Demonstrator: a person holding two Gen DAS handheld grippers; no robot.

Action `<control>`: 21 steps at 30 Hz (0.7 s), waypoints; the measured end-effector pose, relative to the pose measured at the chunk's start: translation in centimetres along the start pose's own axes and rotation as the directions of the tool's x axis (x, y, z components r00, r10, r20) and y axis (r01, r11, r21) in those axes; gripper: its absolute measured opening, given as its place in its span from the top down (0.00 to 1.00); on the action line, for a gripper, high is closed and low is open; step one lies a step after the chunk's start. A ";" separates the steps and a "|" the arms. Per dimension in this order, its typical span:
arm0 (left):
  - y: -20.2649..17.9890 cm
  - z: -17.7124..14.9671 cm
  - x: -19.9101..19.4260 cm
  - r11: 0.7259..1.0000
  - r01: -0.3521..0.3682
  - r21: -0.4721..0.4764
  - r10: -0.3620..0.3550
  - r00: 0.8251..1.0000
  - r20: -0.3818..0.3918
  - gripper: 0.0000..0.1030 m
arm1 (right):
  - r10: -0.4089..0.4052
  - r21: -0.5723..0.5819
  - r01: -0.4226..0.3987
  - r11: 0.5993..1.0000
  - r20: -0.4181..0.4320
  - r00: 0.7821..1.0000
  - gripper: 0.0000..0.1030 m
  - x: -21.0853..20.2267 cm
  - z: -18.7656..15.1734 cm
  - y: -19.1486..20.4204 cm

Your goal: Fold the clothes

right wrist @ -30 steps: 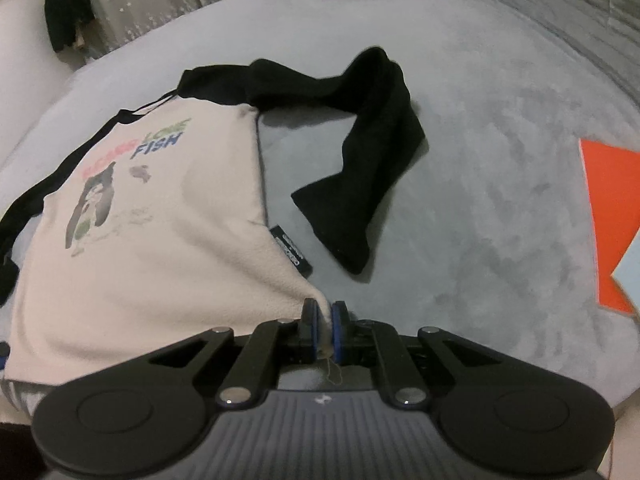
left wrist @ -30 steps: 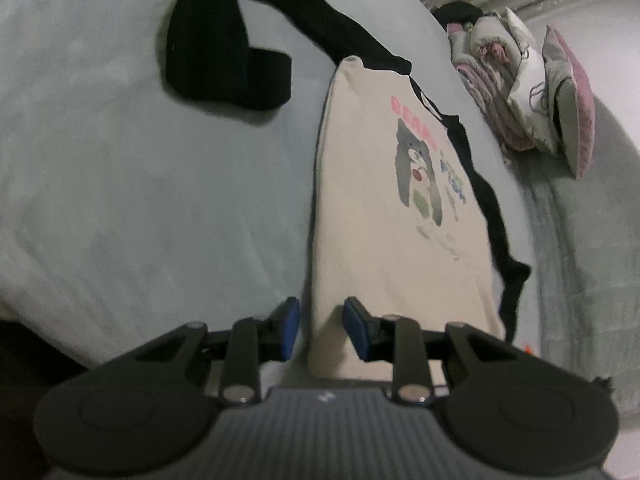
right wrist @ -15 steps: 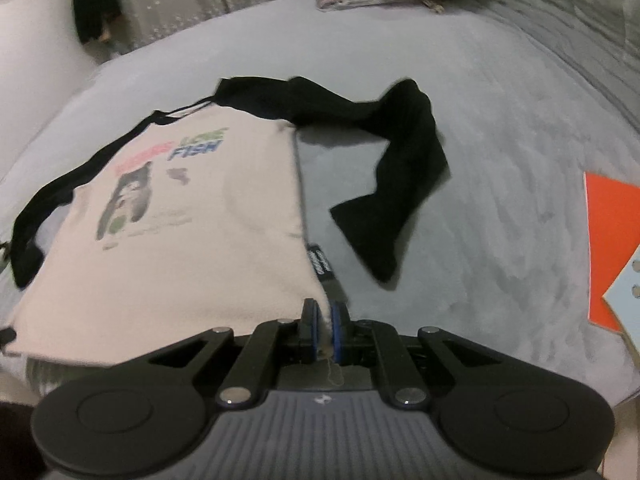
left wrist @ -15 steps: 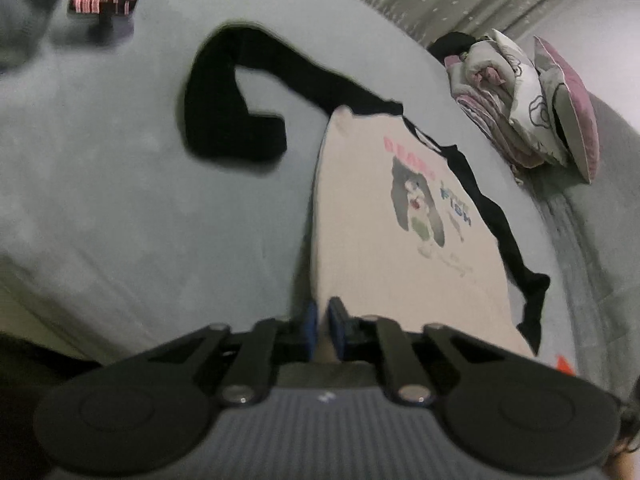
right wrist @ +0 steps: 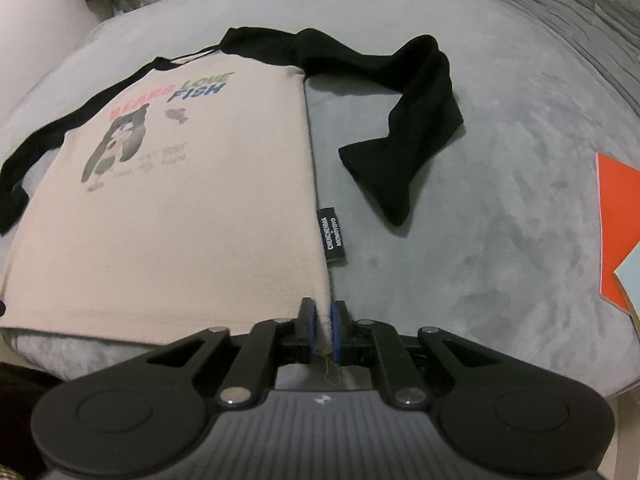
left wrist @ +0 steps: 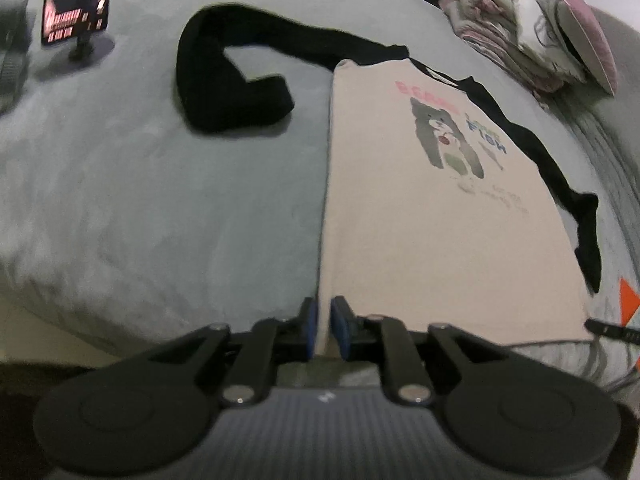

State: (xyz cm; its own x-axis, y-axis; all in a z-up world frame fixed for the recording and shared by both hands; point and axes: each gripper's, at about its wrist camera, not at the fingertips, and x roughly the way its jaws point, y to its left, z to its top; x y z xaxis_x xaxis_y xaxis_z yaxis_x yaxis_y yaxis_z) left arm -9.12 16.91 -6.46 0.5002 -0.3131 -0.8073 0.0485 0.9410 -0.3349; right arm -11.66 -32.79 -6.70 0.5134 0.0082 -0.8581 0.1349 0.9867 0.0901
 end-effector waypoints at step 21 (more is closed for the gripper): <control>-7.0 15.6 6.9 0.963 -0.136 0.233 0.081 0.969 0.232 0.56 | 0.030 -0.044 -0.025 0.999 0.122 0.992 0.56 4.2 12.5 3.7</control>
State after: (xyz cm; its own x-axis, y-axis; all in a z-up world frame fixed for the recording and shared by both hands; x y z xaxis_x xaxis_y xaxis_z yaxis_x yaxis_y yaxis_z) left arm 7.44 10.14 -2.10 0.6894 -0.1979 -0.6968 0.1800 0.9786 -0.0998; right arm 1.55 -31.15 -3.64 0.6164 0.0181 -0.7872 0.0847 0.9924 0.0892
